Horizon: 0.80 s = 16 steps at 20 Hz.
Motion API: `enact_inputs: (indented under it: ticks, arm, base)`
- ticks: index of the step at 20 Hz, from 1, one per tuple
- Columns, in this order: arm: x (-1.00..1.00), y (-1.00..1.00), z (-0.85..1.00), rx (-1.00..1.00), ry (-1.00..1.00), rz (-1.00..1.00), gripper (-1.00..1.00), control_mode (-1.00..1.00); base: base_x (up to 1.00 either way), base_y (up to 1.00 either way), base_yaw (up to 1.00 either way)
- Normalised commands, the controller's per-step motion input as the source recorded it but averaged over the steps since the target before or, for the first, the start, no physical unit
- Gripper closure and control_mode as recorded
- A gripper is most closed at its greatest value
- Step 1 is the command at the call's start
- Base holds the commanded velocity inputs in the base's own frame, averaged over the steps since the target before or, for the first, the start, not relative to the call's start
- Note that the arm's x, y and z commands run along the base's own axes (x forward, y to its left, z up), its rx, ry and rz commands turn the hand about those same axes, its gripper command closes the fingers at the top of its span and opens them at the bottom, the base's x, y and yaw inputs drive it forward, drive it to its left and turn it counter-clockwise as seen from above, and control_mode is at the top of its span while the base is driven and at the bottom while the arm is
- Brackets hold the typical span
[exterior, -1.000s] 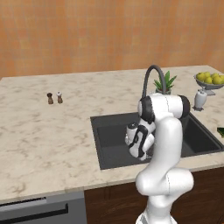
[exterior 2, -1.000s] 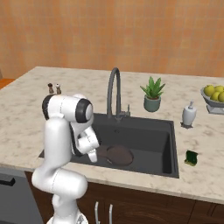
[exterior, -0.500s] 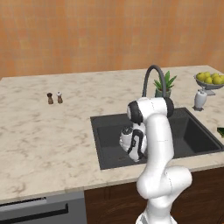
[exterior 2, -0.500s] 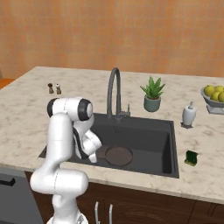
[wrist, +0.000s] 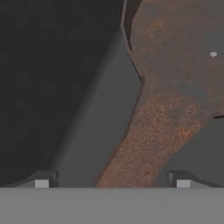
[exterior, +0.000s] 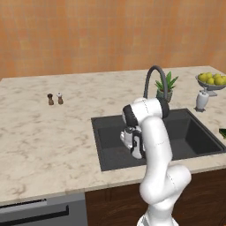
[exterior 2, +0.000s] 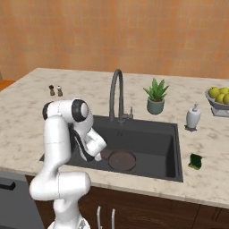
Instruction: Pick the pan and sponge and place them into the sink. Then turn on the water.
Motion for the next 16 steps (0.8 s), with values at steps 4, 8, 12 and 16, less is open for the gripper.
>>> enact_inputs:
  ticks: [4, 8, 12, 16]
  arm:
    - [0.0, 0.28, 0.84, -0.04, 0.0, -0.12, -1.0, -1.0]
    - [-0.14, 0.26, 1.0, -0.09, -0.01, -0.08, -1.0, -1.0]
    - [-0.48, 0.13, 1.0, -0.08, -0.08, -0.07, -1.0, -1.0]
    - [-0.53, 0.12, 0.91, -0.04, -0.13, -0.11, -1.0, -1.0]
  base:
    - [0.0, 0.0, 0.0]
    - [0.0, 0.0, 0.0]
    - [0.0, 0.0, 0.0]
    - [0.0, 0.0, 0.0]
